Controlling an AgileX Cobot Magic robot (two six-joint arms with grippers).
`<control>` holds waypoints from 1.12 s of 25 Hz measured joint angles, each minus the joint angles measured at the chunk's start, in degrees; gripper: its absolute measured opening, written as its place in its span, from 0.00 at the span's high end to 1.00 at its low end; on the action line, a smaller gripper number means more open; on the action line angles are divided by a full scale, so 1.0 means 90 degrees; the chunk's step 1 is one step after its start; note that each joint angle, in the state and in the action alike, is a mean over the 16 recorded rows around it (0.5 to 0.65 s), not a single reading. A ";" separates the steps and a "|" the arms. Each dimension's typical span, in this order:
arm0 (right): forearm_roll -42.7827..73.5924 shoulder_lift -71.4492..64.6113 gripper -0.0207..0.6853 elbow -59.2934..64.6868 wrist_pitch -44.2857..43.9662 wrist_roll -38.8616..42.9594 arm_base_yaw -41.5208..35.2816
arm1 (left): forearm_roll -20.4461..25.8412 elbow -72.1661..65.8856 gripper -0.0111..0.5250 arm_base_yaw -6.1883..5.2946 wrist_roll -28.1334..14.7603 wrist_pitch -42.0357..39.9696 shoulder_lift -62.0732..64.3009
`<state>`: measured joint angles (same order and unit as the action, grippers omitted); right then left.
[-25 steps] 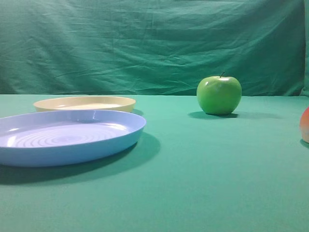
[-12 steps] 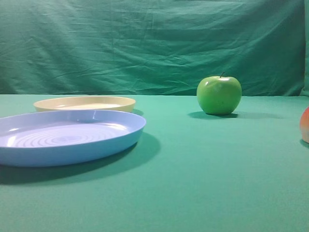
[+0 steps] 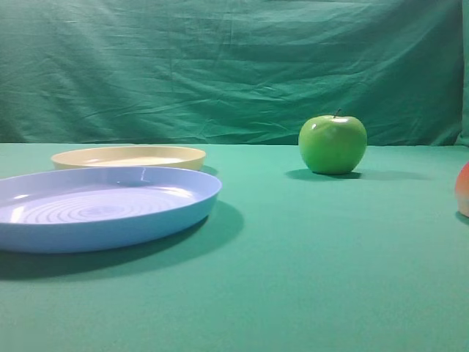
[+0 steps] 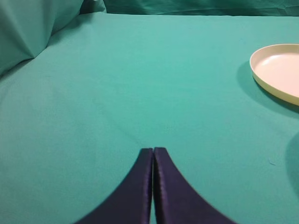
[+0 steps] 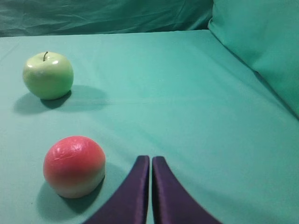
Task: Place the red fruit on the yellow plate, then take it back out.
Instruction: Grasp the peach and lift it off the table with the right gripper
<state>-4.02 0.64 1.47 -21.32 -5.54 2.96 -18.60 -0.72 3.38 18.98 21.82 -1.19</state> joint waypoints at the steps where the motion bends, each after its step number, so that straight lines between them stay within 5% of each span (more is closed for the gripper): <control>1: 0.0000 0.0000 0.97 0.0001 0.0007 0.0000 0.0000 | 0.0000 0.0000 0.98 0.0000 0.0001 0.0000 0.0000; 14: 0.0000 -0.0873 0.97 -0.1392 -0.0670 0.0000 0.0203 | 0.0000 0.0000 0.98 0.0000 -0.0002 0.0000 0.0000; 28: -0.0052 -0.4113 0.97 -0.4853 -0.4666 -0.0024 0.0763 | 0.0000 0.0000 0.98 0.0000 -0.0008 0.0000 0.0000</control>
<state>-4.49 -36.37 -42.20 -63.31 -5.76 9.83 -18.60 -0.72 3.38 18.90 21.82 -1.19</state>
